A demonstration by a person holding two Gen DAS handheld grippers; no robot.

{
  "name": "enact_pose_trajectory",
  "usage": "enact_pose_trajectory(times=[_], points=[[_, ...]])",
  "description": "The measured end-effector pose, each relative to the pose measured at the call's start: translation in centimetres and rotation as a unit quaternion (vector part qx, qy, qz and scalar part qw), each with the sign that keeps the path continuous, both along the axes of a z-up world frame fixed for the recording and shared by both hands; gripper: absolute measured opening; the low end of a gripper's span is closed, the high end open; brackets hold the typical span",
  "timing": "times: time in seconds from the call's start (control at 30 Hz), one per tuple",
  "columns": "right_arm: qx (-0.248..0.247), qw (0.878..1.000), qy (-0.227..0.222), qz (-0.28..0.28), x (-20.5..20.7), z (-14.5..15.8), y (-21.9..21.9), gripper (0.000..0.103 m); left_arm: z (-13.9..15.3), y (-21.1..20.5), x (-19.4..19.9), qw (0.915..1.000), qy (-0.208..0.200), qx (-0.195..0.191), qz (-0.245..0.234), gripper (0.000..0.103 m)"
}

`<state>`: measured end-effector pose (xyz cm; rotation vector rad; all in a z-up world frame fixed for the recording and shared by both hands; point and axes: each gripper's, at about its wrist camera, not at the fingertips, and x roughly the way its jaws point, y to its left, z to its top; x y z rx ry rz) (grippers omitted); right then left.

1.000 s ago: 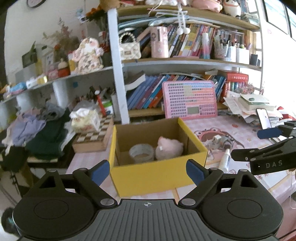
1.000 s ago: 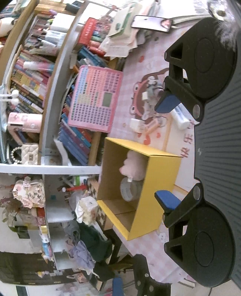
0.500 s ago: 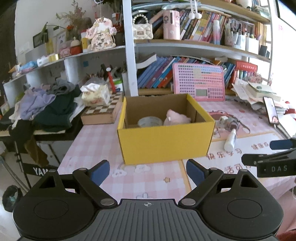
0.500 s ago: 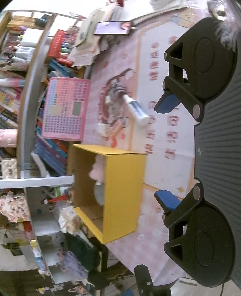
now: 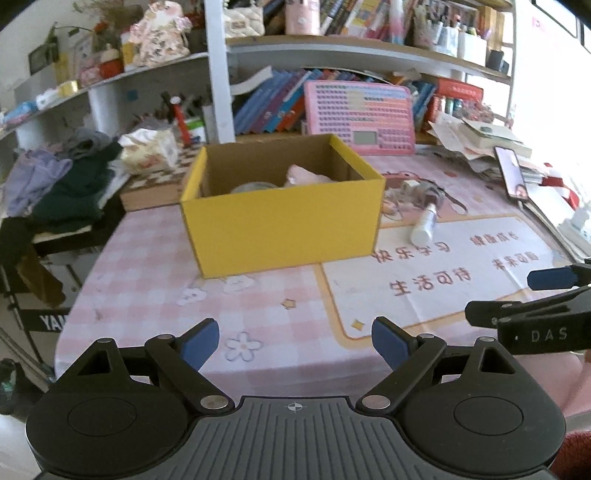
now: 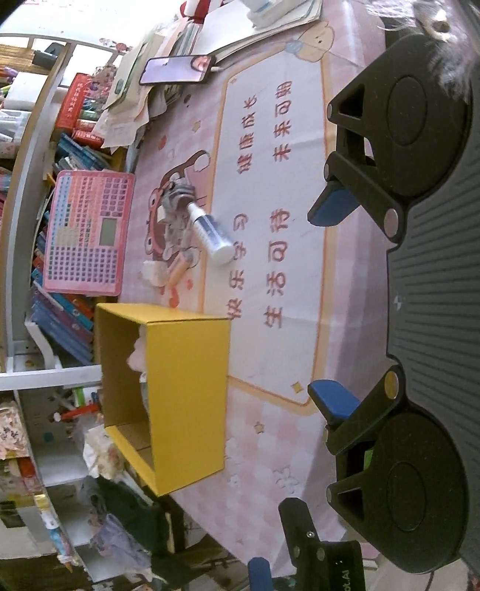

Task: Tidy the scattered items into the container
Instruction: 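Withdraw both open tools up and away from the yellow box, then move left tool to white spray bottle while right tool approaches grey toy car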

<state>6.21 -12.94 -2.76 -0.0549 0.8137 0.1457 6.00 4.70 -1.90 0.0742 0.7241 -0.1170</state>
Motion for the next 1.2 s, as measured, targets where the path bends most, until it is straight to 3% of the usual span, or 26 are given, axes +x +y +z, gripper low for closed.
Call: enact_pose_trajectory(times=[0.7,1.2], points=[[0.000,0.998,0.033,-0.052,-0.2,-0.8,-3.9,0.090,-1.7,-5.0,1.5,0.9951,0.056,0.005,-0.082,0.092],[-0.012,0.997,0.056,-0.059,3.3,-1.7,-7.8,0.090,-3.1,-9.6,5.0,0.9892,0.086,-0.010,-0.118,0.092]])
